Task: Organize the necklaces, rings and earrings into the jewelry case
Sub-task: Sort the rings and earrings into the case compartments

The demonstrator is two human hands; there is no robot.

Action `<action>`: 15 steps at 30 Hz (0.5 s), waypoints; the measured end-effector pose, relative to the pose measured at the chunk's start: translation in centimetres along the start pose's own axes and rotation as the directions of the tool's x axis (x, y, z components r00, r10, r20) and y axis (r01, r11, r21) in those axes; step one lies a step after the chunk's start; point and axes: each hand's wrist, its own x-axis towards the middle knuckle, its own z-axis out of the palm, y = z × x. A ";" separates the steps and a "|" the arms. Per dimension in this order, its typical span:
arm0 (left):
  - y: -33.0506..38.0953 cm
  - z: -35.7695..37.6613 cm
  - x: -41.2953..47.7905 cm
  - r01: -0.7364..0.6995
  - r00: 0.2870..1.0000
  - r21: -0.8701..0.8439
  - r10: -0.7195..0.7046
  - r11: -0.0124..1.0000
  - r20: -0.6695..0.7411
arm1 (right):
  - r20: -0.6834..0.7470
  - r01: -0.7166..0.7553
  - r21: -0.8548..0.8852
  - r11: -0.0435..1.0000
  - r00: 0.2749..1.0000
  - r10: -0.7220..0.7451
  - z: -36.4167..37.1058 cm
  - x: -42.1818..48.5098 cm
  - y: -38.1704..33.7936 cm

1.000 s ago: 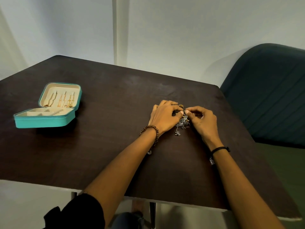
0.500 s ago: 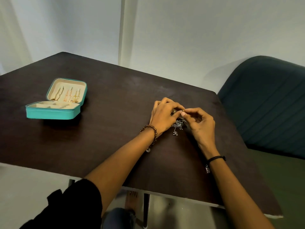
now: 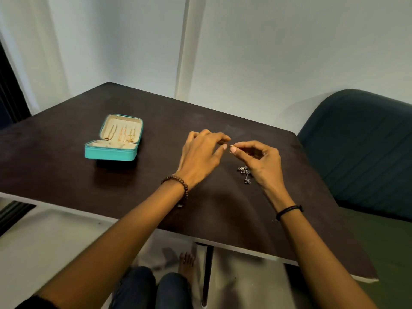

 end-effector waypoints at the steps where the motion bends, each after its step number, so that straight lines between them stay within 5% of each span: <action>1: -0.4 -1.2 -0.6 -0.004 0.999 0.046 0.006 0.999 -0.045 | 0.007 0.001 0.010 1.000 1.000 -0.001 0.7 -0.1 -0.4; 5: -3.4 -5.8 -2.7 0.143 0.975 0.258 -0.091 0.956 -0.205 | 0.064 0.012 0.045 0.999 0.998 -0.014 4.4 -0.2 -2.1; 15: -9.7 -11.6 -7.8 0.544 0.832 0.409 -0.535 0.733 -0.149 | 0.230 0.002 0.060 0.998 0.973 -0.016 12.9 -0.2 -4.3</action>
